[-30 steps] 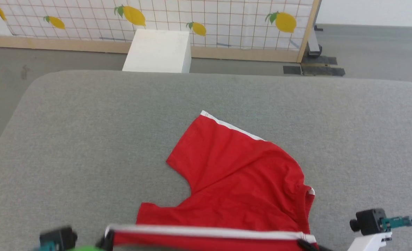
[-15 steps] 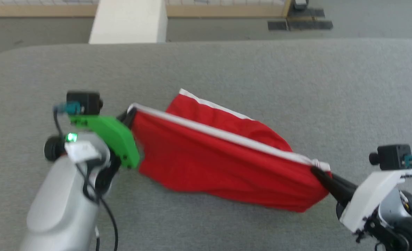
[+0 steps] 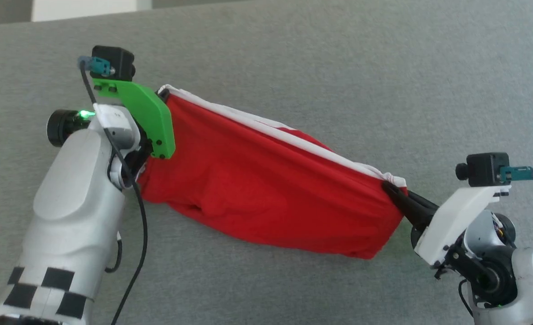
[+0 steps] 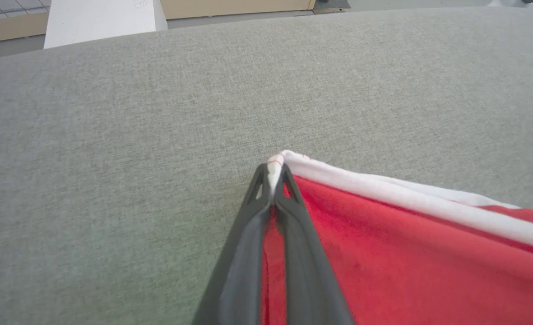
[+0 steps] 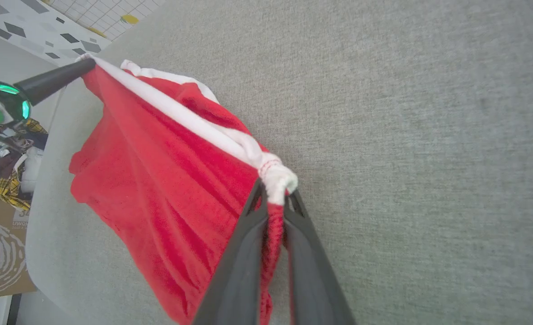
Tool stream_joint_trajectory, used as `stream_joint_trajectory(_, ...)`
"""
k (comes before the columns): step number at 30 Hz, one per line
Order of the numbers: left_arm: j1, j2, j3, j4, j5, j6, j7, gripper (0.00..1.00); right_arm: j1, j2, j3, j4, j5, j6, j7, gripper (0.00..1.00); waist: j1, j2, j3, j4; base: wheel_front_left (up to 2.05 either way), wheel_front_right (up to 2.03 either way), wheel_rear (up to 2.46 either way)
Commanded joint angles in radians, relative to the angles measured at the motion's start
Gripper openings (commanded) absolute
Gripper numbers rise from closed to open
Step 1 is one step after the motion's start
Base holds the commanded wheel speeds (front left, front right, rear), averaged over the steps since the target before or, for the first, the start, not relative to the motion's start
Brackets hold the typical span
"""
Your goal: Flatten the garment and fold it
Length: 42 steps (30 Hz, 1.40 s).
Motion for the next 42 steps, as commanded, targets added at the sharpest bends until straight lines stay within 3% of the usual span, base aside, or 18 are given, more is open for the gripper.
stream_joint_trajectory(1, -0.029, 0.009, 0.003, 0.02, 0.015, -0.005, -0.003, 0.0, -0.016, -0.001, -0.002, 0.006, -0.007, -0.002, -0.01, 0.0, 0.0, 0.0, 0.048, -0.045, 0.0, 0.0, 0.0)
stream_joint_trajectory(5, -0.052, 0.0, -0.006, 0.073, 0.02, -0.007, -0.018, 0.0, -0.024, 0.004, 0.003, 0.018, -0.002, -0.002, -0.023, 0.0, 0.0, 0.0, 0.053, -0.053, 0.0, 0.0, 0.0)
stream_joint_trajectory(6, -0.055, -0.002, -0.005, 0.087, 0.018, -0.005, -0.024, 0.2, -0.026, 0.005, 0.005, 0.017, 0.0, -0.002, -0.026, 0.09, 0.0, 0.0, 0.053, -0.053, 0.0, 0.0, 0.0)
stream_joint_trajectory(7, -0.057, -0.003, -0.005, 0.097, 0.017, -0.006, -0.029, 0.43, -0.028, 0.006, 0.007, 0.016, 0.001, -0.002, -0.029, 0.23, 0.0, 0.0, 0.052, -0.054, 0.0, 0.0, 0.0)
stream_joint_trajectory(8, -0.06, -0.006, -0.003, 0.108, 0.015, -0.006, -0.039, 1.0, -0.03, 0.007, 0.01, 0.014, 0.0, -0.002, -0.035, 1.0, 0.0, 0.0, 0.05, -0.053, 0.0, 0.0, 0.0)
stream_joint_trajectory(17, -0.054, -0.015, 0.016, 0.121, 0.005, -0.027, -0.208, 1.0, 0.023, 0.015, -0.005, -0.052, -0.046, -0.002, -0.122, 1.0, 0.0, 0.0, -0.028, -0.012, 0.0, 0.0, 0.0)
stream_joint_trajectory(23, 0.074, 0.019, 0.033, -0.006, 0.025, -0.028, -0.418, 1.0, 0.136, 0.026, -0.049, -0.161, -0.294, -0.002, -0.141, 1.0, 0.0, 0.0, -0.103, 0.029, 0.0, 0.0, 0.0)
stream_joint_trajectory(26, 0.178, 0.05, 0.046, -0.105, 0.048, 0.0, -0.52, 1.0, 0.202, 0.029, -0.06, -0.208, -0.356, -0.002, -0.096, 1.0, 0.0, 0.0, -0.131, 0.054, 0.0, 0.0, 0.0)
stream_joint_trajectory(29, 0.29, 0.082, 0.056, -0.209, 0.083, 0.042, -0.599, 1.0, 0.254, 0.03, -0.062, -0.222, -0.346, -0.002, -0.032, 1.0, 0.0, 0.0, -0.146, 0.077, 0.0, 0.0, 0.0)
stream_joint_trajectory(34, 0.455, 0.086, 0.096, -0.339, 0.079, 0.109, -0.634, 1.0, 0.264, 0.03, -0.041, -0.197, -0.338, -0.002, 0.036, 1.0, 0.0, 0.0, -0.151, 0.109, 0.0, 0.0, 0.0)
stream_joint_trajectory(40, 0.581, 0.075, 0.117, -0.435, 0.055, 0.156, -0.633, 1.0, 0.188, 0.03, -0.021, -0.064, -0.37, -0.002, 0.065, 1.0, 0.0, 0.0, -0.153, 0.139, 0.0, 0.0, 0.0)
stream_joint_trajectory(42, 0.619, 0.07, 0.114, -0.469, 0.045, 0.168, -0.621, 1.0, 0.129, 0.03, -0.009, 0.051, -0.399, -0.002, 0.063, 1.0, 0.0, 0.0, -0.152, 0.151, 0.0, 0.0, 0.0)
